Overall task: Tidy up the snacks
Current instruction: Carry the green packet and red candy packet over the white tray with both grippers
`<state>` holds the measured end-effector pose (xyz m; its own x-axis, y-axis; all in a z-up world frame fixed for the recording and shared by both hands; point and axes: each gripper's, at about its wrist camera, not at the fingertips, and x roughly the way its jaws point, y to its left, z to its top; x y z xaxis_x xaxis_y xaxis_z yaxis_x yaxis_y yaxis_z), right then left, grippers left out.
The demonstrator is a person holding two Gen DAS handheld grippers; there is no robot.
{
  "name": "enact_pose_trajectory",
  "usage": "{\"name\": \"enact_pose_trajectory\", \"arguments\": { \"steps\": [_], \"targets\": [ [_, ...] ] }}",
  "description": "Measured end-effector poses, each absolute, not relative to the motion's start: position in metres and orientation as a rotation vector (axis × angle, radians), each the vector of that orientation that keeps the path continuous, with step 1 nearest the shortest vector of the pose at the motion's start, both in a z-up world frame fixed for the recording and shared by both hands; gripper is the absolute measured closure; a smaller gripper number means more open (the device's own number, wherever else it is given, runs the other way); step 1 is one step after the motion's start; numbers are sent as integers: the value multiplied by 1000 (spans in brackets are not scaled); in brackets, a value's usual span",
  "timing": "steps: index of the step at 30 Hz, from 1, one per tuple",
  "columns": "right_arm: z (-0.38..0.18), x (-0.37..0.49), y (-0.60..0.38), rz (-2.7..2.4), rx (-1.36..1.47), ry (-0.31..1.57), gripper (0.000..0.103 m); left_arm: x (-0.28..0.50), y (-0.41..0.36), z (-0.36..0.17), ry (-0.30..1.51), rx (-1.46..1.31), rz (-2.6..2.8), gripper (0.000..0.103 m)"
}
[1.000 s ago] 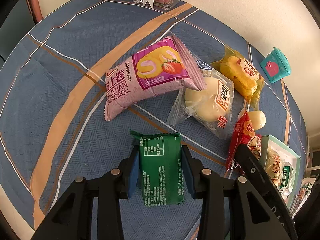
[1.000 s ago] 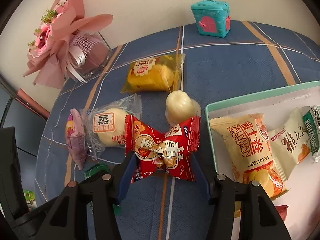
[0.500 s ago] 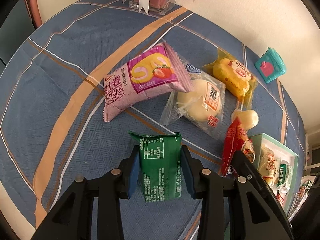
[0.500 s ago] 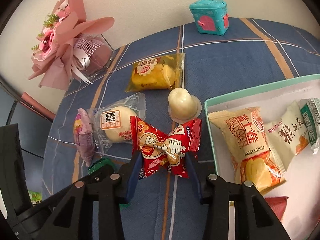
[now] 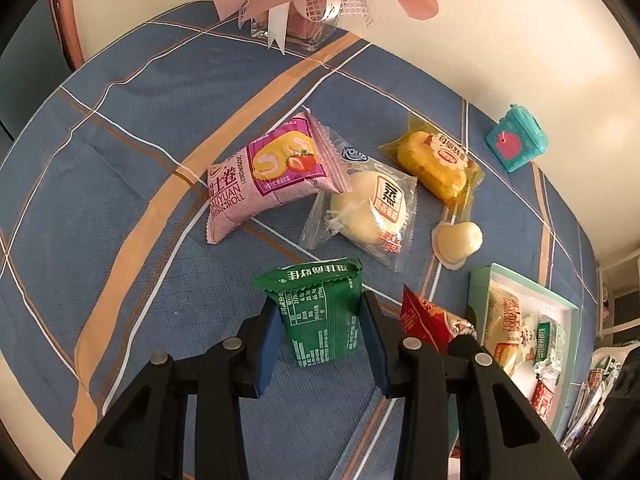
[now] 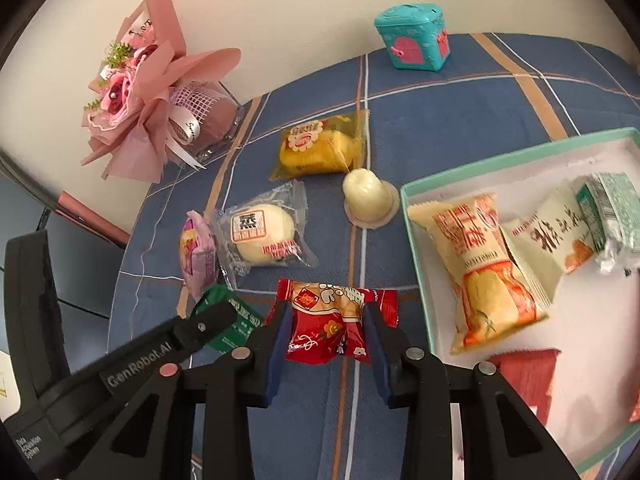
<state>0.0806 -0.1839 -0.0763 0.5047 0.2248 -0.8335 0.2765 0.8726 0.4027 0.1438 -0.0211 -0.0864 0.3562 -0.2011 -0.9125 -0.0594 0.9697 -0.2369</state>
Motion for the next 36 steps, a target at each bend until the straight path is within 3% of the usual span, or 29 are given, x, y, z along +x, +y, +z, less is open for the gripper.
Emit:
{"name": "enact_pose_trajectory", "arguments": {
  "steps": [2, 13, 17, 23, 27, 29, 36],
  "targets": [
    [-74, 76, -187, -34, 549, 1053, 64, 142, -21, -83, 1200, -247, -96, 69],
    [-50, 55, -195, -24, 579, 1019, 64, 145, -22, -86, 1220, -276, -108, 68],
    [-49, 48, -198, -34, 589, 1022, 64, 155, -22, -99, 1226, -252, -60, 54],
    [-50, 45, -200, -31, 601, 1032, 64, 165, -32, -112, 1222, -223, -70, 52],
    [-50, 45, -201, -26, 603, 1029, 64, 166, -44, -122, 1245, -146, -60, 53],
    [-50, 46, -200, -27, 604, 1030, 64, 164, -45, -123, 1249, -139, -51, 63],
    [-41, 44, -199, -12, 607, 1010, 64, 150, -41, -97, 1196, -180, -65, 63]
  ]
}}
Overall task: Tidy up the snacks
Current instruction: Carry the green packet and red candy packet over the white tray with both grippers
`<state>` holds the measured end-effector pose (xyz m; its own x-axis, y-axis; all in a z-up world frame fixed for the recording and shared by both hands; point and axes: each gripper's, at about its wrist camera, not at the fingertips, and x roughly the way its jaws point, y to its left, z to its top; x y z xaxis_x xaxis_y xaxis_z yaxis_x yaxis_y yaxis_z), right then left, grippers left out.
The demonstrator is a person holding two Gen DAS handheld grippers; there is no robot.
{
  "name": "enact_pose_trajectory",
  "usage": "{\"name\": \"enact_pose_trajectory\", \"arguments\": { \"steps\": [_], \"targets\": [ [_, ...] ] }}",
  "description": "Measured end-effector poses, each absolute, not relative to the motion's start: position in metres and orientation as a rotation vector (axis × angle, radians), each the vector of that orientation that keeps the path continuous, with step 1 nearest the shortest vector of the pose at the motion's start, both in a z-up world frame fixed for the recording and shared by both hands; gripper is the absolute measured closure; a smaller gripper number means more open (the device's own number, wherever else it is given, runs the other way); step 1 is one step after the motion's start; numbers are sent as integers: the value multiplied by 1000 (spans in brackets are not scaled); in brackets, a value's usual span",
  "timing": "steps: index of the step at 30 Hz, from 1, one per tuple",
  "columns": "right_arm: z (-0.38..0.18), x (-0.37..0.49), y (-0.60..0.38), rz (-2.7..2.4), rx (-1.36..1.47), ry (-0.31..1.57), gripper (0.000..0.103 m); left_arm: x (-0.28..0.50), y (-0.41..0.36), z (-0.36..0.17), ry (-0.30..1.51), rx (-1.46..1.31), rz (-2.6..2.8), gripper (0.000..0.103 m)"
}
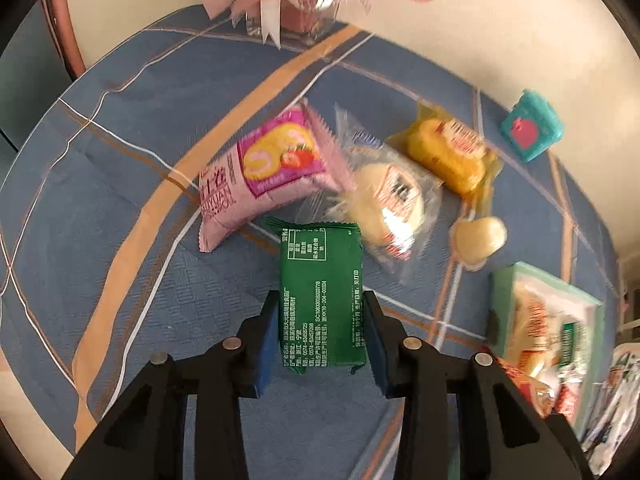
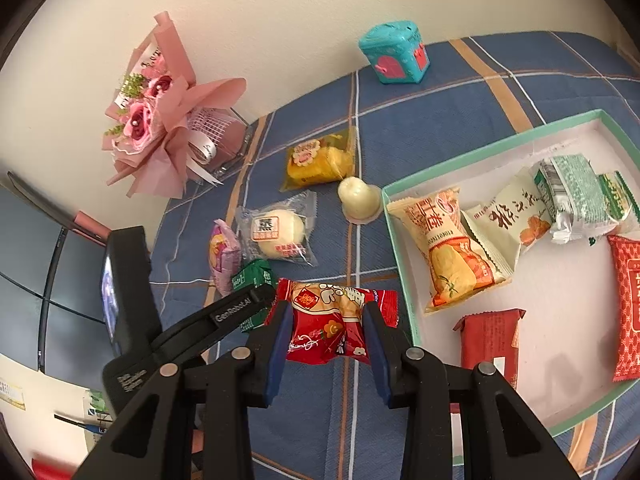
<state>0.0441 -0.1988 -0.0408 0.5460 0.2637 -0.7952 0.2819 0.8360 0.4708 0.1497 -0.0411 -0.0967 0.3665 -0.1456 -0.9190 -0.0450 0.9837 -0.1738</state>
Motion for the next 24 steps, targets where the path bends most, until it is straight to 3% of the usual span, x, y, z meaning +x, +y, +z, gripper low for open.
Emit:
{"name": "enact_pose_trajectory", "arguments": {
  "steps": [10, 24],
  "targets": [
    [-23, 30, -228, -68, 639, 971, 64, 122, -59, -51, 1135, -231, -185, 63],
    [-11, -17, -343, -442, 651, 952, 64, 71, -164, -37, 1145, -82, -418, 62]
  ]
}}
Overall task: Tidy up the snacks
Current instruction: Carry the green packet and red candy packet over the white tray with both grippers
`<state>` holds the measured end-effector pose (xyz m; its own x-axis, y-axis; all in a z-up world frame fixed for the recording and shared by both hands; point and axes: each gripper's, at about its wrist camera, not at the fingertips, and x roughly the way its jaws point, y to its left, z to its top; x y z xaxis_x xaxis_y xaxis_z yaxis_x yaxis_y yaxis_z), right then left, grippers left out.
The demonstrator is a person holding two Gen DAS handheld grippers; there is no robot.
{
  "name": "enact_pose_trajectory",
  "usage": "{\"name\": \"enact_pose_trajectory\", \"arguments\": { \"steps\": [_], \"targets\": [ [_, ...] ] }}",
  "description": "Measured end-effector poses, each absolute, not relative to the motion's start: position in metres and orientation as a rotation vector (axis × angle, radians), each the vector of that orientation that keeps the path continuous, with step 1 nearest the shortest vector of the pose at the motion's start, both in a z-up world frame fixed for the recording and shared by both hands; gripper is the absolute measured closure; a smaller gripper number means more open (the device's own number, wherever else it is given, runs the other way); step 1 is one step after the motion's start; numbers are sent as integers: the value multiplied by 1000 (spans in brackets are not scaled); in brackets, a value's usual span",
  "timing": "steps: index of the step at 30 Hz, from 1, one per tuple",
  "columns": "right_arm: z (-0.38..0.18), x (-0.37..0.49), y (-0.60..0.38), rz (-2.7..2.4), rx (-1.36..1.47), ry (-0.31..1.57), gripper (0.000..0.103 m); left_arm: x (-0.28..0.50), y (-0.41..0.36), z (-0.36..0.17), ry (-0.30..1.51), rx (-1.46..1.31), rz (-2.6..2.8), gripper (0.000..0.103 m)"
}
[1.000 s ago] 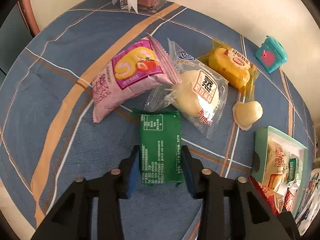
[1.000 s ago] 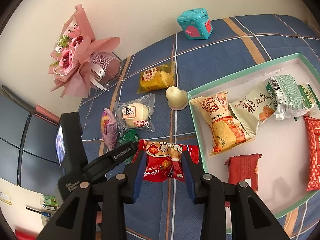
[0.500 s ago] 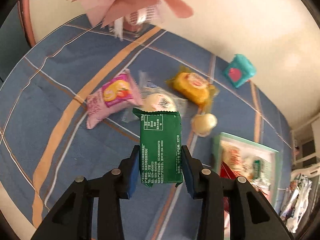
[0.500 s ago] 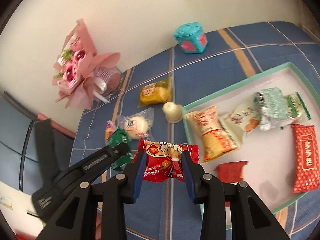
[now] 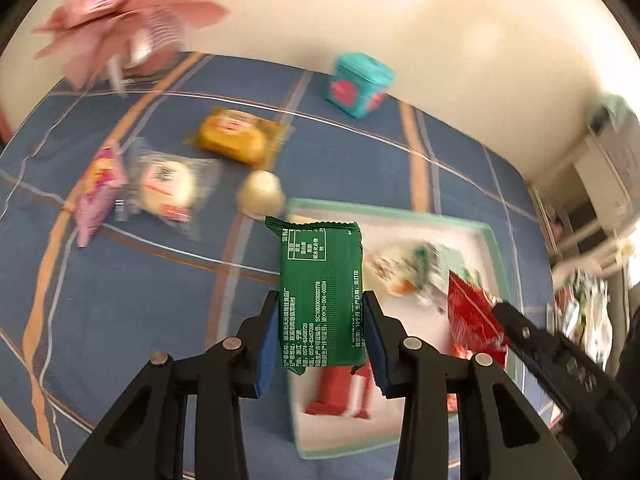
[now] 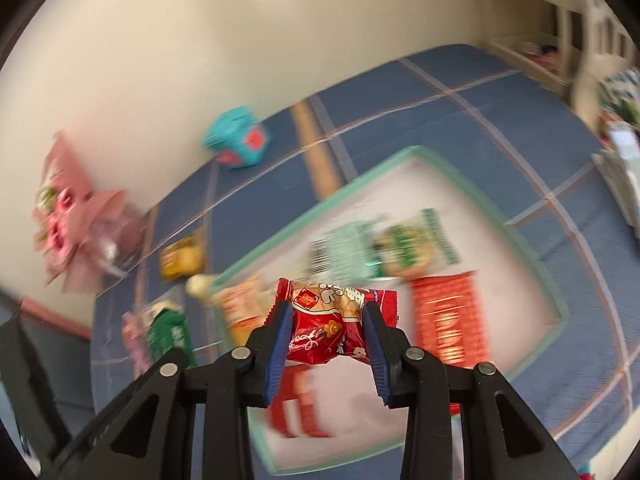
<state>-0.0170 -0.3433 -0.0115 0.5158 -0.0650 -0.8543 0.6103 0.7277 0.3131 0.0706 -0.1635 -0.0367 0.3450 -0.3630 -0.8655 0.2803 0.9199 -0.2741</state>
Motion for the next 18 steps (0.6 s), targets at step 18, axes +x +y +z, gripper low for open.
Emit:
{"name": "enact_pose_trajectory", "arguments": {
  "steps": [18],
  "targets": [
    [-38, -31, -381, -546, 669, 1037, 63, 44, -222, -66, 1206, 121, -493, 58]
  ]
}}
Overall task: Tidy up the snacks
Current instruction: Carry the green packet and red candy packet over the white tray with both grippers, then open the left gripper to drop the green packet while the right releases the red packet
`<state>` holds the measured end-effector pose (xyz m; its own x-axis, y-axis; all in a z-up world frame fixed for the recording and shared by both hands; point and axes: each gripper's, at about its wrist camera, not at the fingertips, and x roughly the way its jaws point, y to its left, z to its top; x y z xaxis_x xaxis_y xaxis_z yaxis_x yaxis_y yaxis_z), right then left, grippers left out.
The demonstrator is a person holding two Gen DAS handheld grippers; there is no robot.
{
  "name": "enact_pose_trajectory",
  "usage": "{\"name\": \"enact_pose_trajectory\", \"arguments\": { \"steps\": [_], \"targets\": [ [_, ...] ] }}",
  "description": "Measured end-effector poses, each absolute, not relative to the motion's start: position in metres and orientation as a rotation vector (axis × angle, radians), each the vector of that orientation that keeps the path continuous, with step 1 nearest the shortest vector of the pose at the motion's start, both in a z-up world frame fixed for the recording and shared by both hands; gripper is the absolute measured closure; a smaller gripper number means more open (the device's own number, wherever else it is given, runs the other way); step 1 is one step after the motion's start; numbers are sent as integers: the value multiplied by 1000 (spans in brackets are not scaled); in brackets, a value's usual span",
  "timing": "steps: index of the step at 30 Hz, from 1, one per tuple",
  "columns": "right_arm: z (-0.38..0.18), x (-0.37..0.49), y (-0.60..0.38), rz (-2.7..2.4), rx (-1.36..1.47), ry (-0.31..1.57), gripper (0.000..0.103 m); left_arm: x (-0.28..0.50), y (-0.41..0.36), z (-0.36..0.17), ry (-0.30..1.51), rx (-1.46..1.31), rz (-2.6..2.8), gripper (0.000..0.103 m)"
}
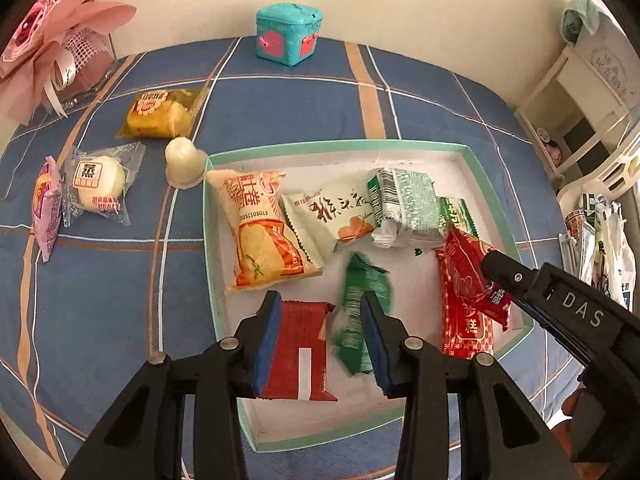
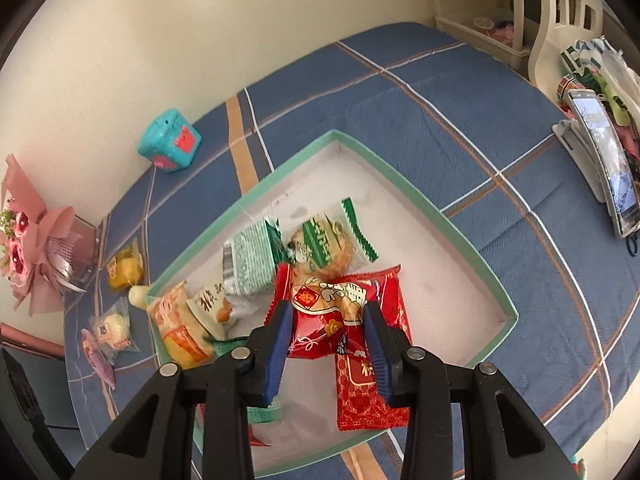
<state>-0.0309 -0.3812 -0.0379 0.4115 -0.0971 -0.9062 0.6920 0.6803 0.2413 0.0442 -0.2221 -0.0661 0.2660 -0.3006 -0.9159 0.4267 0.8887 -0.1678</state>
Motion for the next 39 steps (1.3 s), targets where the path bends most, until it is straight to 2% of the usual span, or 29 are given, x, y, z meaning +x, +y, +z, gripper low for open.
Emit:
{"name": "enact_pose_trajectory", "arguments": {
  "steps": [2, 4, 6, 12, 18, 28, 30, 31, 34, 35, 39],
  "targets": [
    [-38, -30, -380, -544, 665, 1046, 63, 45, -220, -66, 1207, 114, -485, 53],
    [-37, -29, -378, -545, 655, 1055, 59, 46, -217, -64, 1206, 102, -479, 49],
    [-35, -28, -374, -557, 633, 1062, 43, 49, -211, -62, 1207, 83, -465, 42],
    [-27, -19, -357, -533, 554, 1072, 28, 69, -180, -64, 1228, 5, -353, 34],
    [-22, -3, -323, -463, 460, 1093, 26, 92, -132, -61, 1209, -73, -213, 26],
    [-26, 18, -267, -359, 354, 1122, 26, 112, -79, -58, 1168, -79, -87, 24],
    [-28, 21, -263, -351, 349, 1125, 25, 114, -72, -59, 1160, -79, -68, 16],
    [-28, 22, -260, -344, 346, 1124, 23, 116, -71, -60, 1155, -77, -61, 14],
    [-29, 24, -257, -338, 347, 1108, 8, 116, -66, -58, 1130, -50, -32, 8],
    [-30, 24, -256, -337, 348, 1107, 0, 116, -65, -59, 1125, -45, -29, 5],
    [-33, 25, -256, -332, 354, 1098, 0, 116, -66, -58, 1105, -31, -30, 3]
  ]
}}
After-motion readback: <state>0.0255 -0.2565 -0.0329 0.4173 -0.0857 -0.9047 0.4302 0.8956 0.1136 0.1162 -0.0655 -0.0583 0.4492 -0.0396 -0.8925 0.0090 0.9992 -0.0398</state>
